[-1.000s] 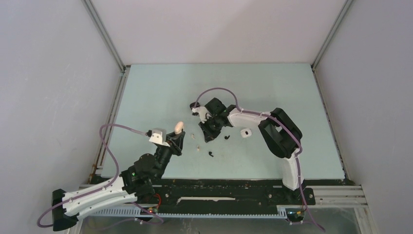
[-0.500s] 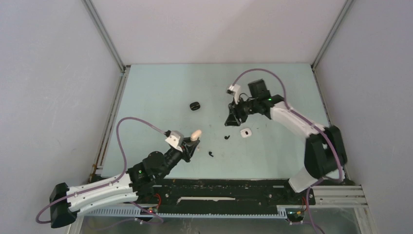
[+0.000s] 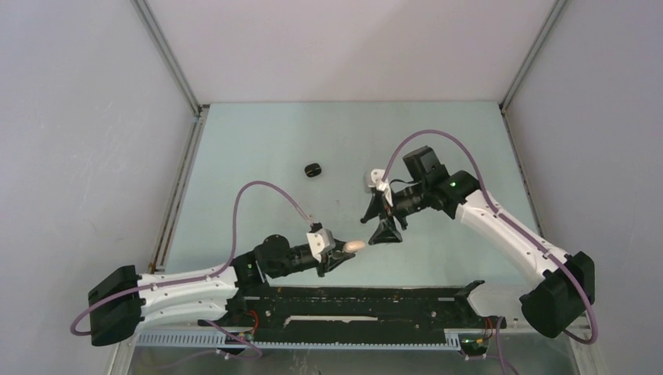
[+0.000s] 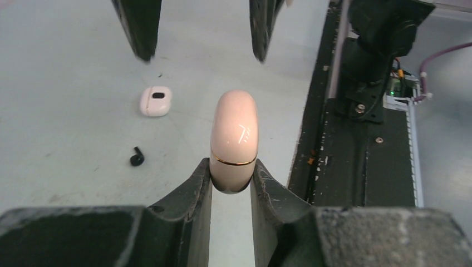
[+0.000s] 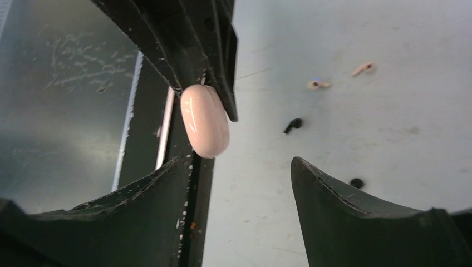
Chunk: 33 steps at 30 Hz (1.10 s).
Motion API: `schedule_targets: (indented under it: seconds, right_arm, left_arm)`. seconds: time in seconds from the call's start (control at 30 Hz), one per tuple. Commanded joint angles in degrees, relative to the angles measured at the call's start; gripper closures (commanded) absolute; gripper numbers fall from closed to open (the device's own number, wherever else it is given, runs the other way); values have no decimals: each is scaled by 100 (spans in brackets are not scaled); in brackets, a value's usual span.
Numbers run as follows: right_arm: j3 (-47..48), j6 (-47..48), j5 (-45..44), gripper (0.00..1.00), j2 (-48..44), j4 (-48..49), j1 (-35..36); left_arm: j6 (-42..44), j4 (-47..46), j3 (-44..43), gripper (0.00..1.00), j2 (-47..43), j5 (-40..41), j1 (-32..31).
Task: Insert the wireless bluetooth earbuds into the charging case
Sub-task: Open the charging case.
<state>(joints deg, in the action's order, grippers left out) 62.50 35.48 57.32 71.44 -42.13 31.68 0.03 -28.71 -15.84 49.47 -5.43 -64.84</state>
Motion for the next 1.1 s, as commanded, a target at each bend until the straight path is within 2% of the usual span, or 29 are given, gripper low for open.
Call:
schedule_targets:
  seconds: [0.0, 0.2, 0.53, 0.77, 0.83, 0.93, 1.07]
  right_arm:
    - [-3, 590, -274, 26, 77, -543, 442]
    - [-44, 805, -362, 26, 35, -637, 510]
    - [-45, 877, -126, 40, 149, -797, 636]
    - [-45, 450, -110, 58, 266, -509, 712]
    - [-45, 427, -66, 68, 330, -502, 719]
    - [-45, 409, -28, 82, 392, -518, 710]
    - [-49, 373, -46, 90, 444, -499, 710]
  left_arm:
    - [197, -864, -277, 100, 286, -777, 32]
    - [-147, -1282, -315, 100, 549, -1058, 121]
    - [-474, -1515, -300, 100, 757, -1152, 217]
    - [-557, -1705, -307, 99, 955, -1240, 226]
    - [-573, -1746, -297, 95, 998, -1229, 226]
    - [-534, -1759, -287, 81, 1018, -1175, 226]
    - [-458, -1757, -273, 69, 1009, -1135, 226]
